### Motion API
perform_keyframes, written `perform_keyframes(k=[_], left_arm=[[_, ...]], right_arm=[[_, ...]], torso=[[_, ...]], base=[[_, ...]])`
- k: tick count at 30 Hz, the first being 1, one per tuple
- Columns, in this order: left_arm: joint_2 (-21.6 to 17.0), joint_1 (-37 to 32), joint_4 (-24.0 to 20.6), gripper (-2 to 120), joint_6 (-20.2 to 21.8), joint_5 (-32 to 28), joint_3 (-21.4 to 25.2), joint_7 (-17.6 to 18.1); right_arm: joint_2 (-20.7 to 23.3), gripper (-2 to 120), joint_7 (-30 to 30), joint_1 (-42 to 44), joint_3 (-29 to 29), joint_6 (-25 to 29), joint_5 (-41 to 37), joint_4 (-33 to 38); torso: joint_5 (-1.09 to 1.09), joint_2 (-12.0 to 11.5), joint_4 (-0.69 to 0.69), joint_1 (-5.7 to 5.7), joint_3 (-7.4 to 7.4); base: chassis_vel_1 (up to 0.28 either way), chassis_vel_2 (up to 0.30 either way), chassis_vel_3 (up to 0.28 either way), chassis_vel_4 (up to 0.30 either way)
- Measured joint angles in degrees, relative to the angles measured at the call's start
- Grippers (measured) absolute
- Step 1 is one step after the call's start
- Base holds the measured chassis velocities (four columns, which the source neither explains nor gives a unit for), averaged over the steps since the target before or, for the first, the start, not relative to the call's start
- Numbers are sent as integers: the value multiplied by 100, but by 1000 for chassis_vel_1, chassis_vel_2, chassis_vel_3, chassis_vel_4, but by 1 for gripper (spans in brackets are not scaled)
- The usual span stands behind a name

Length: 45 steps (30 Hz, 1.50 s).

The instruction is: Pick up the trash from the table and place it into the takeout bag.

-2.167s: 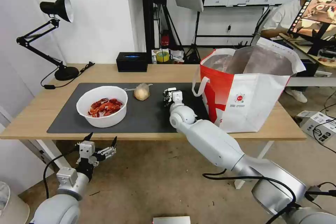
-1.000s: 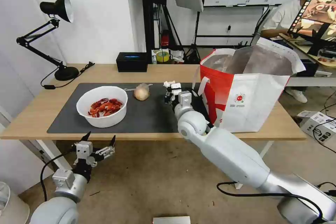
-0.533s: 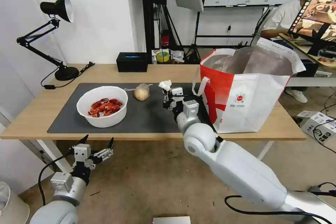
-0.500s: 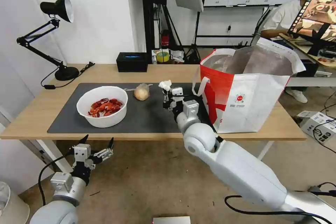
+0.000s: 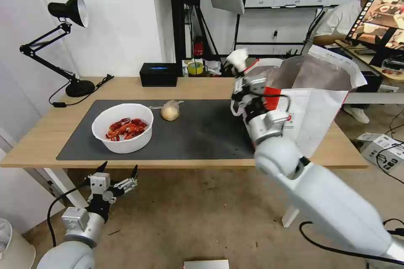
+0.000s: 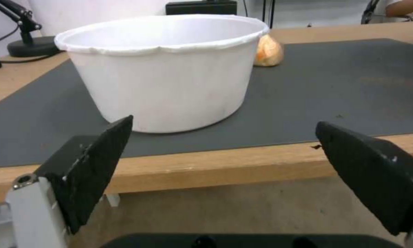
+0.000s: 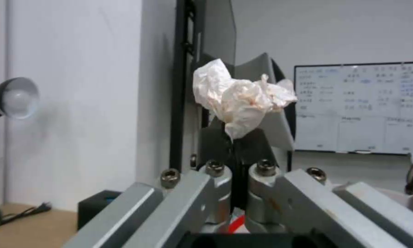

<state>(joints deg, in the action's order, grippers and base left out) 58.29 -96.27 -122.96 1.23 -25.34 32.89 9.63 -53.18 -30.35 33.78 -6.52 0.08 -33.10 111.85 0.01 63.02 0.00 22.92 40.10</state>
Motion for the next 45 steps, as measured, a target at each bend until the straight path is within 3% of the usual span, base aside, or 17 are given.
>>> perform_keyframes(k=[13,31,34,36,40,45], left_arm=[[5,-56,-96,100,16,-3,34,24],[65,-181,-256,100,127,-13,133,20],[65,-187,-259,100,127,-13,138,20],[77,-195,-267,100,127,-8,139,19],[107,-201,-271,100,127,6,132,18],[114,-206,-271,100,125,15,132,16]], right_arm=[[104,3,-384,-126,197,-417,-682,-104],[42,72,-813,-99,341,-649,-936,-72],[41,77,-869,-98,358,-671,-978,-66],[45,89,-1144,-99,426,-918,-1033,-32],[161,99,-1216,-87,496,-1280,-864,-7],[359,100,-1063,-110,553,-1694,-783,44]], torso=[[-1,0,1,0,0],[-1,-1,1,0,0],[-1,-1,0,0,0],[-1,-1,1,0,0],[-1,0,1,0,1],[0,0,0,0,0]], base=[[0,0,0,0],[0,0,0,0],[0,0,0,0],[0,0,0,0],[0,0,0,0],[0,0,0,0]])
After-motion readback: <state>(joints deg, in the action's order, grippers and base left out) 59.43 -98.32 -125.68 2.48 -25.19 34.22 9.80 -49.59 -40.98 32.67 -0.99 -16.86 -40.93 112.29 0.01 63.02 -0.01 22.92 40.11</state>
